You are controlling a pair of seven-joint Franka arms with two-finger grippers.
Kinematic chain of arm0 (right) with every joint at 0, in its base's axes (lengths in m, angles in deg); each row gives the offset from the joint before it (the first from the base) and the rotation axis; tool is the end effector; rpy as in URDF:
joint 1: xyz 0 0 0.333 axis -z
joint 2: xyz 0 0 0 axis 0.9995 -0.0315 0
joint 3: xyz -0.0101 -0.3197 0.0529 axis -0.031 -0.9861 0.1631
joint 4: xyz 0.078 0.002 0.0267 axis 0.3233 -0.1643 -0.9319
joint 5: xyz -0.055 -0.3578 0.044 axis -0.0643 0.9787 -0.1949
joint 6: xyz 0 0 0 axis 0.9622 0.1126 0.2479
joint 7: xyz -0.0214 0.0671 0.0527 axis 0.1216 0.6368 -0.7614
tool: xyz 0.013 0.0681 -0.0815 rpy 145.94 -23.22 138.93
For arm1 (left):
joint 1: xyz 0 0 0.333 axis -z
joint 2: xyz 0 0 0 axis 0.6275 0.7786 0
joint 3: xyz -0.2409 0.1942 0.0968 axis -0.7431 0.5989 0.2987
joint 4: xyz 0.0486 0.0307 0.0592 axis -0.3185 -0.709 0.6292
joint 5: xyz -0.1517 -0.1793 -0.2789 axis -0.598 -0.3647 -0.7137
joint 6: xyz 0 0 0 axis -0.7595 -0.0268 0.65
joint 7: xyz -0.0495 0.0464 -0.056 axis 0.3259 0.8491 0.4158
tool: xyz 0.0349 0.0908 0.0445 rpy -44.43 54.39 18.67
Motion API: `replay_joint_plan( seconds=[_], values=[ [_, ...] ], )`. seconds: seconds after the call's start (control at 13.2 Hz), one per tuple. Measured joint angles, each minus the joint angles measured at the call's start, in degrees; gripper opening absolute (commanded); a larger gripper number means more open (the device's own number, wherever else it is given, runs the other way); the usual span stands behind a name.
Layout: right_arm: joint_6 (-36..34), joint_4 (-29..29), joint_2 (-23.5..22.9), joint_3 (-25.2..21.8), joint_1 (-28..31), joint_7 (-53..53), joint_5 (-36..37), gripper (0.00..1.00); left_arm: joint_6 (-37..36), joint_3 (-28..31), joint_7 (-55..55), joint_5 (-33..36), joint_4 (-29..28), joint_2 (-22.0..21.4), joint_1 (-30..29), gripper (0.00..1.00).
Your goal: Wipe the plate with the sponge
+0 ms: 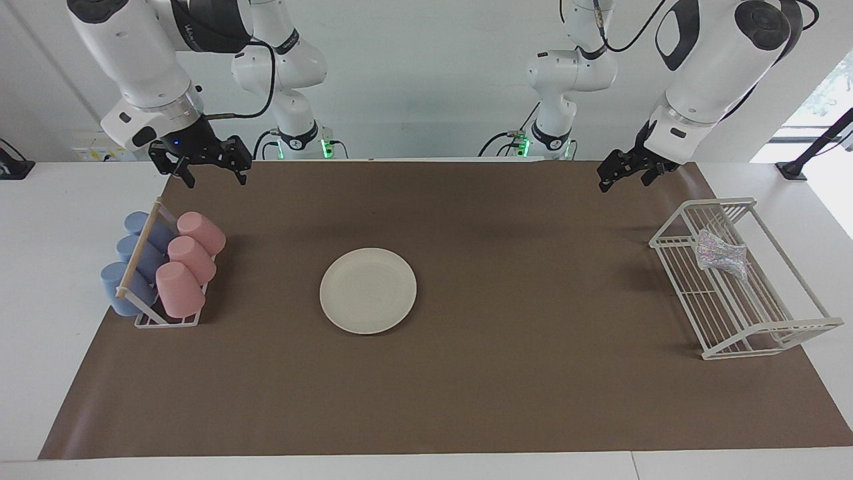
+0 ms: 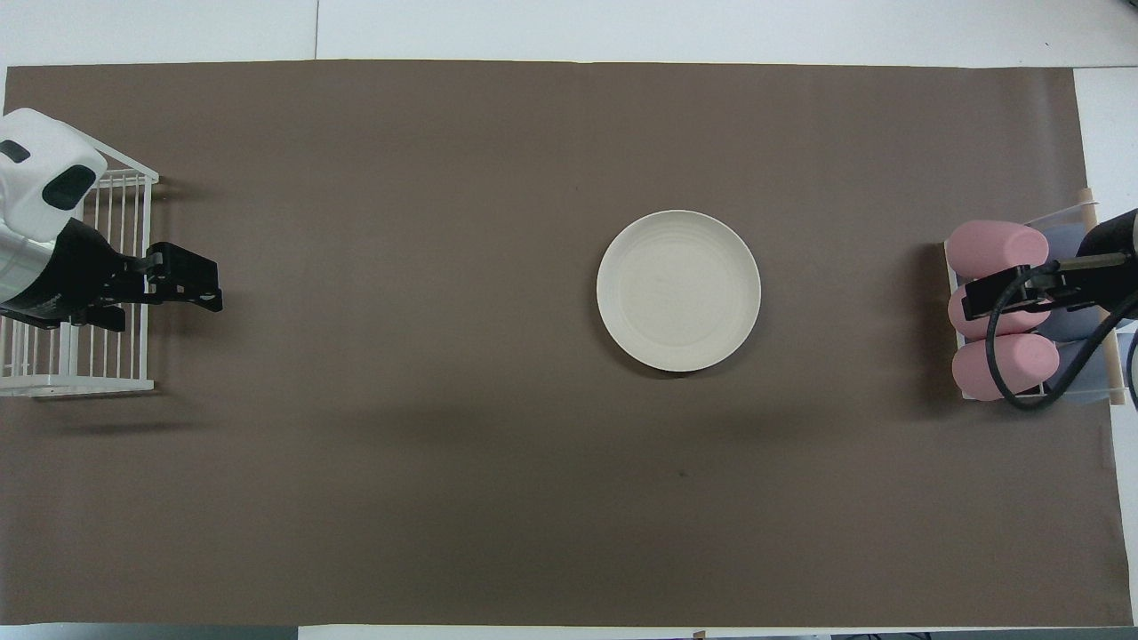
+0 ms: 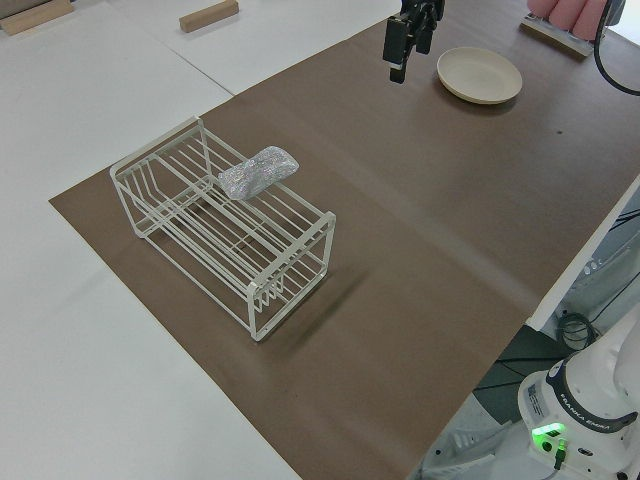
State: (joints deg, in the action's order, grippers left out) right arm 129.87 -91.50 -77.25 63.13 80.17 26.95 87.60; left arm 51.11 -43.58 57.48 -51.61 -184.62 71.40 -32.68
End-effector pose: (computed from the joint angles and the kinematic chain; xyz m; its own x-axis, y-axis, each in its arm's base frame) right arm 0.5033 -0.0013 0.6060 0.9953 0.0606 -0.0750 0.0614 -0.9981 0.0077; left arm 0.5048 -0.0828 0.5998 0.9868 0.1072 -0.1217 0.1120 -0.9932 0.0329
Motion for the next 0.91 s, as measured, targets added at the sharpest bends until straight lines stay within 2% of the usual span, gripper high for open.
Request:
replay_joint_plan(
  seconds=[0.61,0.76,0.91],
  values=[
    [0.00,0.00,0.00,0.00,0.00,0.00,0.00,1.00,0.02,0.11,-0.18,0.00,-0.02,0.00,-0.67,1.00],
    [0.00,0.00,0.00,-0.05,0.00,0.00,0.00,1.00,0.14,0.10,-3.48,0.12,-0.27,-0.01,-0.66,1.00],
    [0.00,0.00,0.00,-0.11,0.01,0.00,0.00,1.00,0.58,-0.19,-6.13,3.65,-0.93,0.00,-0.56,1.00]
  ],
)
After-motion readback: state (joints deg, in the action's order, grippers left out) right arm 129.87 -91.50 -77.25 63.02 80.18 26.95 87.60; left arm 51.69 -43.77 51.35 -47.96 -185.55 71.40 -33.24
